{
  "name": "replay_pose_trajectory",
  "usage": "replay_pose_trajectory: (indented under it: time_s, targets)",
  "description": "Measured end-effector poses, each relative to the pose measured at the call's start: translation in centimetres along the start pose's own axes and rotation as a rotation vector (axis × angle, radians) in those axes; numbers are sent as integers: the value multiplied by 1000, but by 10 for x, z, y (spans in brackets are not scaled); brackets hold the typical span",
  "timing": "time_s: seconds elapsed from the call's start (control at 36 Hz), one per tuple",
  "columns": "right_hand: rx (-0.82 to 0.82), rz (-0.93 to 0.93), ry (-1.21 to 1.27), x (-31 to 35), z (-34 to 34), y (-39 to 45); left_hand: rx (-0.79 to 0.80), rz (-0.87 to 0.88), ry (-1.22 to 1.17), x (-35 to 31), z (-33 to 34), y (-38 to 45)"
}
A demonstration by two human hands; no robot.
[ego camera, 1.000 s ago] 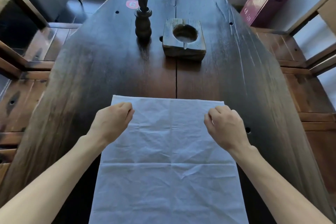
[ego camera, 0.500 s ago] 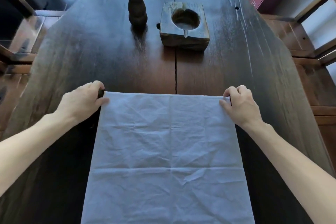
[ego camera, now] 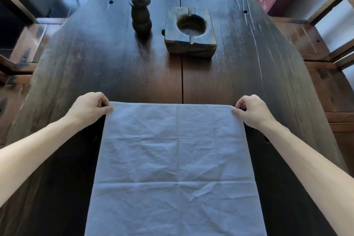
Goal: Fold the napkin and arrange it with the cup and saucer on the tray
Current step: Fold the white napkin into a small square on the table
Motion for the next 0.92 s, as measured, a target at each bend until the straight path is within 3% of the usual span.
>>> replay_pose_trajectory:
  time_s: [0.31, 0.69, 0.92]
  targets:
    - [34, -38, 73, -3, -22, 7, 33, -20, -57, -21, -7, 8]
    - [-236, -79, 225, 13, -81, 4, -87, 73, -368, -61, -43, 8]
    - [-345, -139, 278, 28, -119, -22, -203, 159, -414, -64, -79, -12]
Point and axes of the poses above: each hand's wrist, its own y-axis towards the middle knuckle, its own z-axis out of the palm, x = y × z, the point moved 4 cm from there along y, towards the middle knuckle, and after that the axes turned 3 degrees about -z, right-handed, at the moved point
